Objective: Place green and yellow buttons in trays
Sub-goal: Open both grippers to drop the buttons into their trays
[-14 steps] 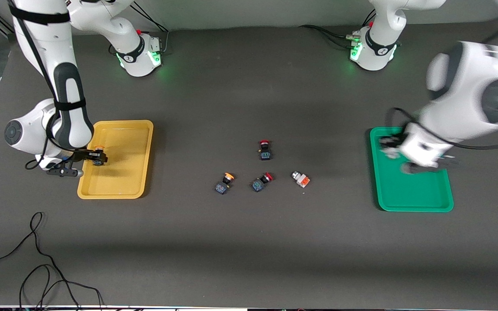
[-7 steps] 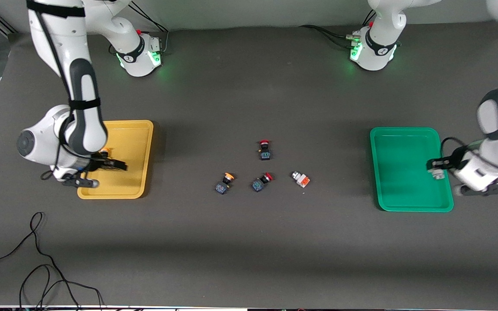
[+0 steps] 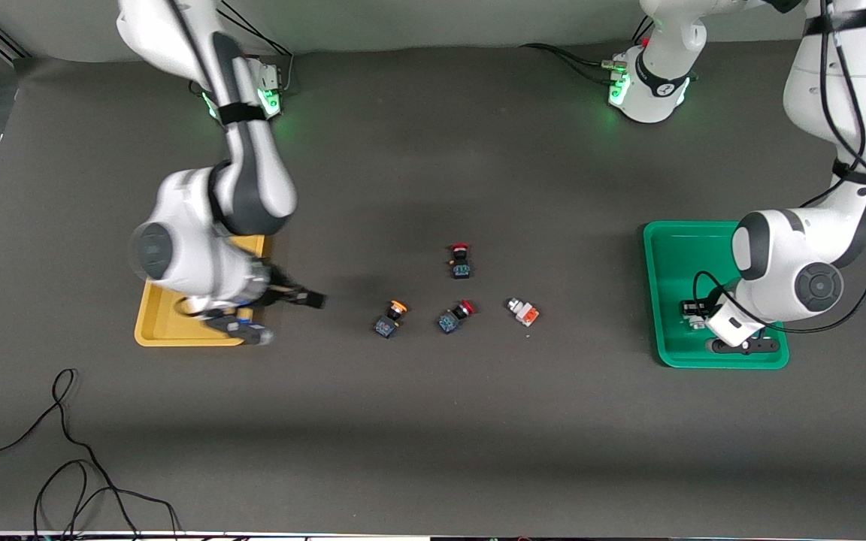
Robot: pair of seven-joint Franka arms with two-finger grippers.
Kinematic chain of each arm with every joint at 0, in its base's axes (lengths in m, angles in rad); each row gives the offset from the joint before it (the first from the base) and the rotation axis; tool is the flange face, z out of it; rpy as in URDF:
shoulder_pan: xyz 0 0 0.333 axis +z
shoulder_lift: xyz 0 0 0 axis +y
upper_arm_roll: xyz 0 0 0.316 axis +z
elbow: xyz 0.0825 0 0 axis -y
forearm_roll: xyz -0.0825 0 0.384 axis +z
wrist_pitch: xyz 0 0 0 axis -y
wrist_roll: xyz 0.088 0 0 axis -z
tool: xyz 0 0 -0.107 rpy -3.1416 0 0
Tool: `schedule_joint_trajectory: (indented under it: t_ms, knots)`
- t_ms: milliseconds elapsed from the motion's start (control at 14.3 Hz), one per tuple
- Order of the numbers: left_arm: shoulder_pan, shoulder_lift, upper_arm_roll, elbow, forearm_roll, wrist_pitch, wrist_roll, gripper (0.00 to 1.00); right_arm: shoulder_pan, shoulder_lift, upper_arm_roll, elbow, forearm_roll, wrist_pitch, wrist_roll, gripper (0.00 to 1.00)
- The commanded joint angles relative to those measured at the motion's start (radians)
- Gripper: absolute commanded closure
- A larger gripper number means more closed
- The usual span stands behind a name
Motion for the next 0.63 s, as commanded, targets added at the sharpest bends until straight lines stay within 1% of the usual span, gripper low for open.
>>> schedule_joint_trajectory:
  t_ms: [0, 70, 210, 280, 349, 419, 489, 559]
  knots:
    - [-0.007, -0.058, 0.005, 0.030, 0.019, -0.083, -0.001, 0.00, -0.014, 0.119, 0.061, 0.124, -0.004, -0.010, 0.126, 0.00]
    - [-0.005, -0.072, 0.005, 0.069, 0.019, -0.157, 0.000, 0.00, -0.014, 0.149, 0.079, 0.146, -0.003, 0.014, 0.149, 0.00]
    - [-0.001, -0.108, 0.005, 0.173, 0.019, -0.336, 0.003, 0.00, -0.014, 0.183, 0.130, 0.152, -0.003, 0.095, 0.206, 0.00]
    - [0.001, -0.125, 0.003, 0.233, 0.019, -0.428, 0.005, 0.00, -0.019, 0.202, 0.144, 0.153, 0.003, 0.126, 0.209, 0.00]
    - [0.001, -0.139, 0.003, 0.286, 0.017, -0.502, 0.002, 0.00, -0.022, 0.228, 0.147, 0.163, 0.034, 0.149, 0.209, 0.00]
    - [-0.001, -0.151, 0.002, 0.335, 0.014, -0.559, -0.013, 0.00, -0.022, 0.261, 0.147, 0.189, 0.077, 0.160, 0.209, 0.00]
    - [-0.007, -0.159, -0.003, 0.366, 0.002, -0.587, -0.021, 0.00, -0.021, 0.295, 0.147, 0.212, 0.103, 0.162, 0.220, 0.00]
    - [-0.017, -0.170, -0.007, 0.388, -0.001, -0.599, -0.058, 0.00, -0.016, 0.326, 0.147, 0.233, 0.106, 0.171, 0.244, 0.00]
